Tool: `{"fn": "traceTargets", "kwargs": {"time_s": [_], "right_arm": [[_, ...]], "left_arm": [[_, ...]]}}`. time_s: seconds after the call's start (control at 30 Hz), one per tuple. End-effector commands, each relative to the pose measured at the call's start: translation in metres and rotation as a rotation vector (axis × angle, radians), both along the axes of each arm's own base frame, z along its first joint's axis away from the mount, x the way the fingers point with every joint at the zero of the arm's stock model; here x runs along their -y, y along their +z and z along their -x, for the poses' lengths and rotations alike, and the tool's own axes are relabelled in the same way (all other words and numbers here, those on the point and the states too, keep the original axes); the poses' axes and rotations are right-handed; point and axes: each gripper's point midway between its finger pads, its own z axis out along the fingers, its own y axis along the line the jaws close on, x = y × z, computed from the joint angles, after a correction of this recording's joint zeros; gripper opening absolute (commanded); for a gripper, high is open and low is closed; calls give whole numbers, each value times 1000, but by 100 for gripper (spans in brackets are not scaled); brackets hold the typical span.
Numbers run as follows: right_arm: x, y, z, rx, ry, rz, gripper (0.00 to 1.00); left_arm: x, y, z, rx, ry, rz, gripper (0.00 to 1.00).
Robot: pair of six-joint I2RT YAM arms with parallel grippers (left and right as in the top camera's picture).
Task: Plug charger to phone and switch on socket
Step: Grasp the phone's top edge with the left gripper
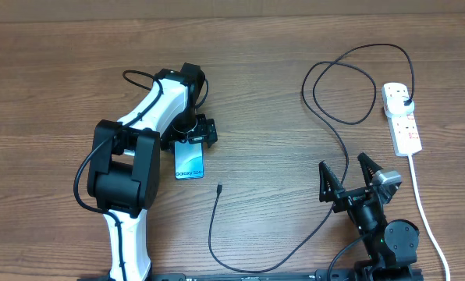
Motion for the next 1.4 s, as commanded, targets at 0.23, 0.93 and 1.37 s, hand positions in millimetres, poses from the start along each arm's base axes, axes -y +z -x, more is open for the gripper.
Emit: {"fn": "traceTargets", "kwargs": {"time_s": [0.23, 0.93, 1.37], "right_arm": [[-2, -3, 0, 3, 7, 8, 100], [-2, -3, 0, 3, 7, 7, 100], [-2, -3, 0, 3, 7, 8, 100]], "left_arm": [[-1, -10, 4, -10, -1, -23, 100], [1, -11, -2, 15, -1, -16, 100], [1, -11, -2, 15, -1, -16, 100]]}}
